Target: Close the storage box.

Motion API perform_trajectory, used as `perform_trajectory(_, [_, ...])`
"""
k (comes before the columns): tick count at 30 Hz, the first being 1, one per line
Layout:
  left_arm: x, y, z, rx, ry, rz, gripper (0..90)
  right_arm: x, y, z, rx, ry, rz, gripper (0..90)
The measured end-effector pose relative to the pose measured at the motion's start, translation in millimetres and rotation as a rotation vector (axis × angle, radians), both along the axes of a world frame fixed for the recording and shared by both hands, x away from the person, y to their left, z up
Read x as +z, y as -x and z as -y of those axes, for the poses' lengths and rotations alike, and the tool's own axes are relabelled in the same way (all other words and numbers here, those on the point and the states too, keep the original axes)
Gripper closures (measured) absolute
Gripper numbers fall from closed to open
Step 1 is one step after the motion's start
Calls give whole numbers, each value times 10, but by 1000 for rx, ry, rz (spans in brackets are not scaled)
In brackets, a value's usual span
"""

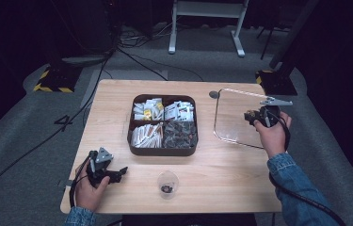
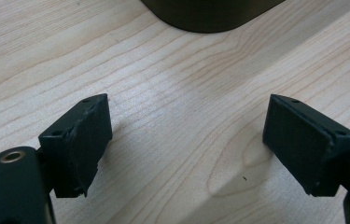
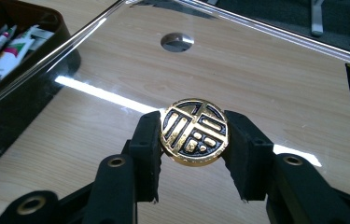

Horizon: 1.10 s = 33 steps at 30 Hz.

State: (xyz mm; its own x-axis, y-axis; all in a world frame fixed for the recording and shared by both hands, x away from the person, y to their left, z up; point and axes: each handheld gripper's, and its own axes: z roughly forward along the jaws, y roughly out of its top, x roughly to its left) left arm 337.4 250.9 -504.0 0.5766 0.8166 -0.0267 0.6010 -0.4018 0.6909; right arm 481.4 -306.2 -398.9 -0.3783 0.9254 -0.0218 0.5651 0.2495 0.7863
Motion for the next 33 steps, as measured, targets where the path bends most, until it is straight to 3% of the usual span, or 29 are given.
perform_trajectory(13, [-5, -6, -5, 0, 14, -2, 154, 293, 42, -363, 44, -4, 15, 587])
perform_trajectory(16, [-2, -1, 7, -2, -2, -3, 153, 346, 44, -472, 63, -2, 17, 587])
perform_trajectory(33, [-1, -1, 6, -3, -2, -3, 152, 595, -62, -1095, 153, -18, 31, 587])
